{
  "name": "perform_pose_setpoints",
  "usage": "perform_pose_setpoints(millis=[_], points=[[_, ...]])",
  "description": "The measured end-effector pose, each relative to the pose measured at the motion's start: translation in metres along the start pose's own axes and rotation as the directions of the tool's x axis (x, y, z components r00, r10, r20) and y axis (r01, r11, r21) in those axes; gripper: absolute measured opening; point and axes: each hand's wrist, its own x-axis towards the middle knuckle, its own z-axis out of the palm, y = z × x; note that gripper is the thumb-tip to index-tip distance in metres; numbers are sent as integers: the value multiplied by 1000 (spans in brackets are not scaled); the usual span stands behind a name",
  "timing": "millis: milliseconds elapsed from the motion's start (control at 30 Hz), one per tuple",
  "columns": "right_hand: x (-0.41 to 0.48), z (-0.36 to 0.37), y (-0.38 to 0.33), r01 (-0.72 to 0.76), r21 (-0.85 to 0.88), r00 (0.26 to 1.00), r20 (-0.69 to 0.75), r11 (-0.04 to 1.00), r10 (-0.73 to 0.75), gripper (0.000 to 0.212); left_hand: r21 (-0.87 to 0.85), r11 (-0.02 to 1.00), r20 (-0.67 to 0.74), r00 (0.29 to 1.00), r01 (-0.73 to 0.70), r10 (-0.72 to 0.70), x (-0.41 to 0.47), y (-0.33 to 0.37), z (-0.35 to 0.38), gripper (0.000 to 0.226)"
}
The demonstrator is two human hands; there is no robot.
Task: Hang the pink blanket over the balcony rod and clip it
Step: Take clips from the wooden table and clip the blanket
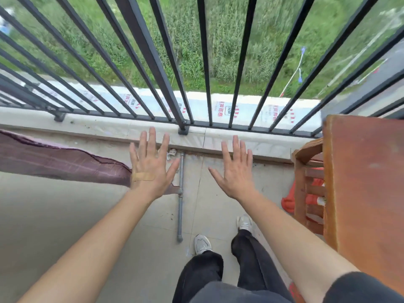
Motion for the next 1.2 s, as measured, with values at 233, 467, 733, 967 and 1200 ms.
perform_pose_setpoints(millis=[233,467,733,967,1200], points=[[-118,-95,99,-391,-133,902,-250,911,351,86,-129,963,19,970,-237,241,-3,113,-18,78],[-313,-131,164,-812,30,547,-308,583,778,84,-151,761,28,767,-631,641,-41,274,-39,80],[-470,-108,183,-956,193,208,-95,223,974,77,-115,472,94,463,-874,881,-156,406,-42,79],[-560,-55,228,-970,240,56,138,22,989,76,-57,387,362,342,-920,867,-247,479,18,79],[-643,-11,292,-973,231,25,218,-27,976,81,-55,418,607,302,-907,735,-323,510,88,71]])
